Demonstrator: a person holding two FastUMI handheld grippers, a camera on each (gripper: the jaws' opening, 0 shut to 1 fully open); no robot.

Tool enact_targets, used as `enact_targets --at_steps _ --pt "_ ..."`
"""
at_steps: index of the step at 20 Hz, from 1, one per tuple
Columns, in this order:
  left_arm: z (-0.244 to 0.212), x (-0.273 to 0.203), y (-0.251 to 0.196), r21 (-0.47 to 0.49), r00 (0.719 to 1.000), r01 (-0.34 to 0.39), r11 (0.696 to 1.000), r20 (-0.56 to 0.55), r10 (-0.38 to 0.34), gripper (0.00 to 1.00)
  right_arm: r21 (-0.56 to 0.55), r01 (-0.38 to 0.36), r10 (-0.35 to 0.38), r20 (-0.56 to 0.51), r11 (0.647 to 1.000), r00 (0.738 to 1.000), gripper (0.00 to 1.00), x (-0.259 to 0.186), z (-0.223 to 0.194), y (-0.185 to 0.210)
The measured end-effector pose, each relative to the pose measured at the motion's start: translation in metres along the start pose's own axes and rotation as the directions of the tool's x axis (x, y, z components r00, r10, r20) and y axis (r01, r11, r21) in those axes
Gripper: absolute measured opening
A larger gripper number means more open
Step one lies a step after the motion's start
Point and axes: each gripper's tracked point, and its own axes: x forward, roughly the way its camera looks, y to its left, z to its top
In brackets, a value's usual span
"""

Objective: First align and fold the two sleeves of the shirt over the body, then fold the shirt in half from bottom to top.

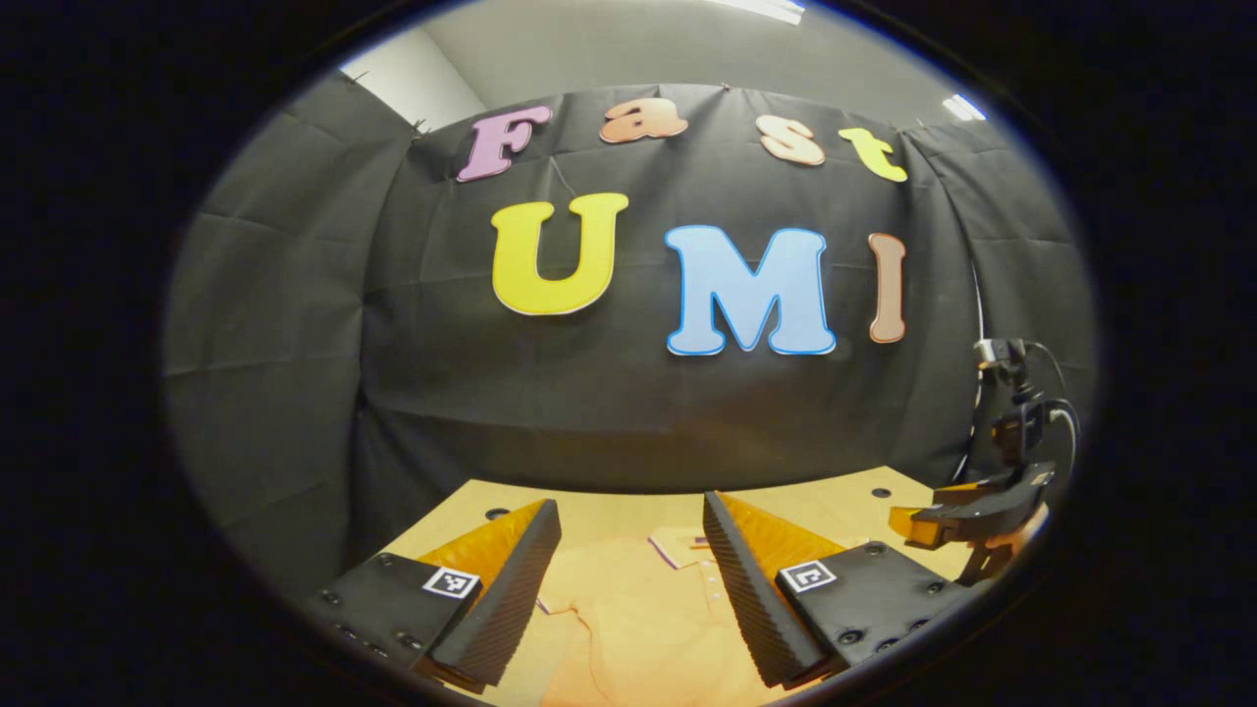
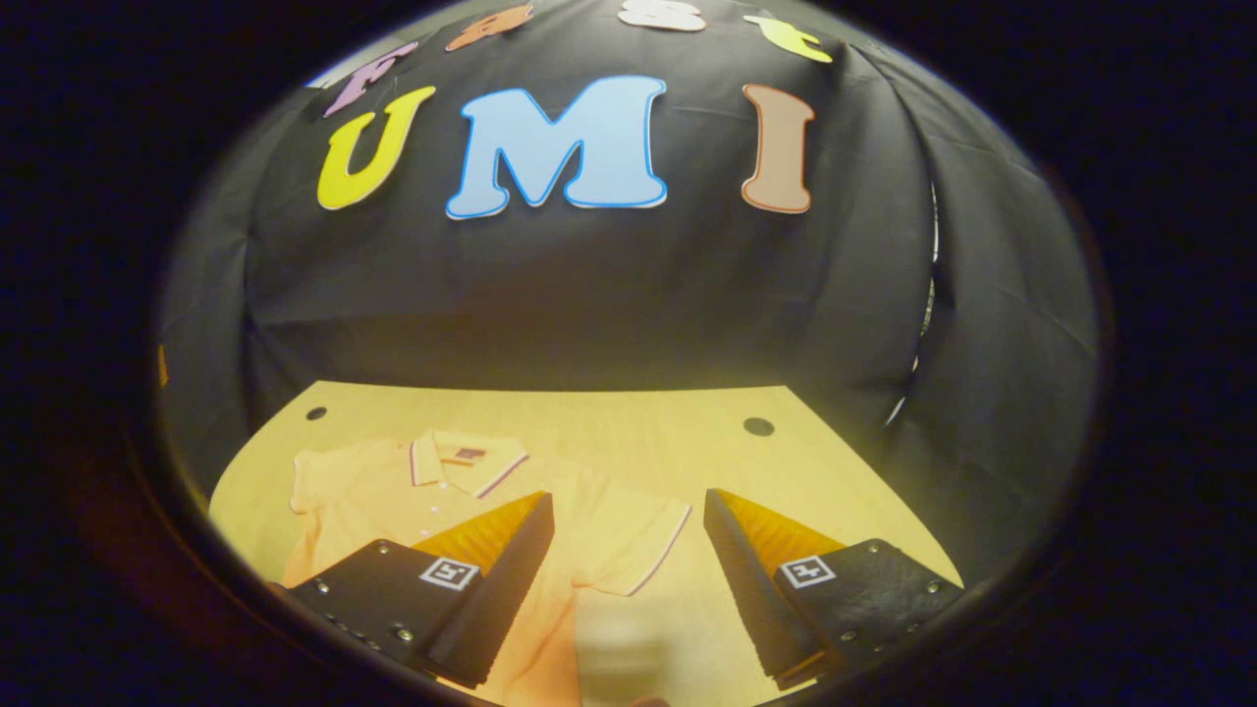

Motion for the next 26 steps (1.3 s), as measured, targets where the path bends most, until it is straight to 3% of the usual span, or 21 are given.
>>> enact_targets --at_steps 5,13,19,24,26 --pt "-0.013 0.001 0.014 -0.012 0.999 -0.027 1.000 -0.025 0.026 0.96 0.020 0.010 -0.008 -0.107 1.000 0.994 0.96 0.047 -0.028 -0.004" --pt "-0.020 -0.008 0.031 -0.013 0.996 -0.067 0.998 -0.061 0.066 0.96 0.037 0.069 -0.056 -0.274 0.997 0.960 0.96 0.119 -0.074 -0.023" --pt "-0.025 -0.018 0.036 -0.028 0.992 -0.096 0.995 -0.082 0.094 0.96 0.048 0.090 -0.068 -0.345 0.995 0.936 0.95 0.142 -0.096 -0.031" --pt "-0.027 -0.022 0.036 -0.026 0.991 -0.105 0.994 -0.087 0.102 0.96 0.101 0.082 -0.041 -0.360 0.992 0.932 0.96 0.146 -0.098 -0.029" --pt "-0.027 -0.023 0.035 -0.027 0.991 -0.104 0.994 -0.089 0.102 0.96 0.116 0.081 -0.034 -0.359 0.990 0.933 0.88 0.148 -0.097 -0.027"
